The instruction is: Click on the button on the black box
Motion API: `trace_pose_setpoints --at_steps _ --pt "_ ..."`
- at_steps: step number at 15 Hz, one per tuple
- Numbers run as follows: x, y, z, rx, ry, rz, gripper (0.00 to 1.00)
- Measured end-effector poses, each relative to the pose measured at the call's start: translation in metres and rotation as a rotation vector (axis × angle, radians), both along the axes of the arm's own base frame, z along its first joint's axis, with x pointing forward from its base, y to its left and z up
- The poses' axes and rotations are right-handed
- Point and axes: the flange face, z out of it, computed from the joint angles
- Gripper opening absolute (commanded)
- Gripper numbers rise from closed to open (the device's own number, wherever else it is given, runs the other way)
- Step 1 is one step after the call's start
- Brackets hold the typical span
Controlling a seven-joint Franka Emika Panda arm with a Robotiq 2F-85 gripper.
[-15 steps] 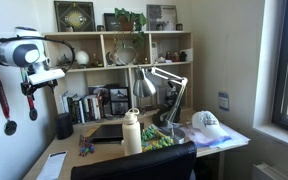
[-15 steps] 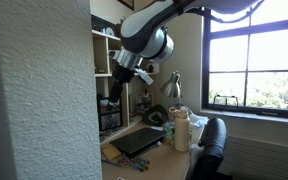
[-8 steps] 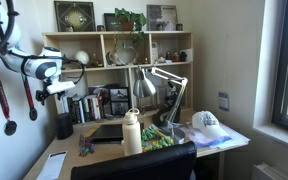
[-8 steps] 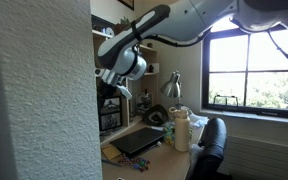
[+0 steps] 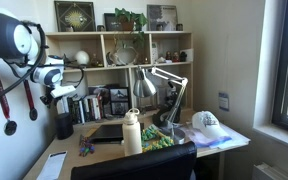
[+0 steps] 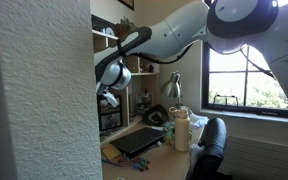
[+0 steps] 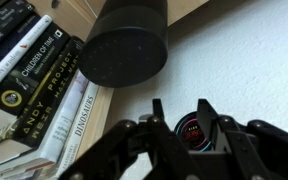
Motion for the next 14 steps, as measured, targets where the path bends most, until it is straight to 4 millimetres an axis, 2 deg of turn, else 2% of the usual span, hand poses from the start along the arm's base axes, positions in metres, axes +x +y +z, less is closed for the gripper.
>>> trace_pose_setpoints --at_steps 1,2,14 --pt "0.002 0.004 -0.003 -0.009 -0.004 0.003 0.02" --pt "0.004 0.006 -0.005 -0.02 -0.006 0.003 0.0" --pt "0.013 0.024 -0.049 -0.091 0.028 0.019 0.0"
